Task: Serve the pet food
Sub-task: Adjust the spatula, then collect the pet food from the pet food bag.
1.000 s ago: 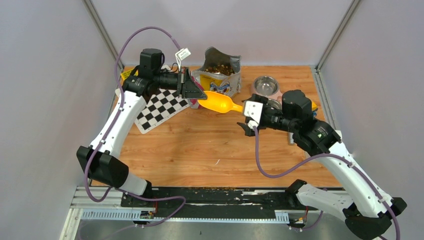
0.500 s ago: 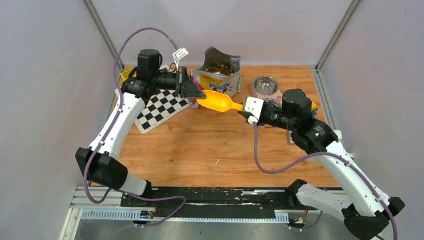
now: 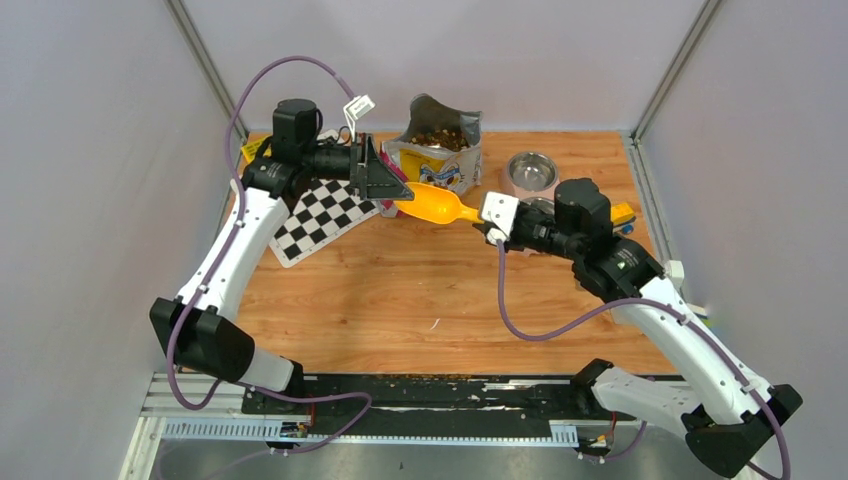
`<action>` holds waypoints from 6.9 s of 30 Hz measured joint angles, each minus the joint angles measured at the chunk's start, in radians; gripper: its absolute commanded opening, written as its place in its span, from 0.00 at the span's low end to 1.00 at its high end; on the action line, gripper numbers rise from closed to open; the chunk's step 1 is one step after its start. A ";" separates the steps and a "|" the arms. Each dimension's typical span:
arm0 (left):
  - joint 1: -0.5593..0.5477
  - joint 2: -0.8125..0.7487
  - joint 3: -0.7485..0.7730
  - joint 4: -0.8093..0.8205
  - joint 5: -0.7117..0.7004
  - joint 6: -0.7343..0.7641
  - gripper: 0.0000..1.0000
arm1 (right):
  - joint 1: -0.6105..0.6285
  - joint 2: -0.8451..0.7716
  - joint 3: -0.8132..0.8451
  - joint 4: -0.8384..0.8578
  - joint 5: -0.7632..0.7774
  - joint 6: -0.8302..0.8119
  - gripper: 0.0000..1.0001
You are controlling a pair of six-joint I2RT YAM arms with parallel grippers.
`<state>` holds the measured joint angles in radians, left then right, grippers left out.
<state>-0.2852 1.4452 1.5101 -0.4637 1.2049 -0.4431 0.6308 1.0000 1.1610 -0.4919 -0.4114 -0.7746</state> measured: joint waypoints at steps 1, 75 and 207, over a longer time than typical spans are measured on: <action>0.000 -0.002 0.000 0.004 0.002 0.004 0.99 | 0.000 0.004 -0.006 0.000 0.006 0.003 0.00; -0.156 0.719 0.953 -0.295 -1.104 0.534 0.48 | -0.089 -0.242 -0.313 0.385 0.489 0.032 0.00; -0.597 0.368 0.395 -0.237 -1.499 0.492 0.00 | 0.153 0.246 0.049 -0.404 0.838 0.145 0.00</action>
<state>-0.8825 1.8133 1.9049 -0.7002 -0.2939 0.0490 0.7834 1.2465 1.2098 -0.8963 0.4271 -0.6300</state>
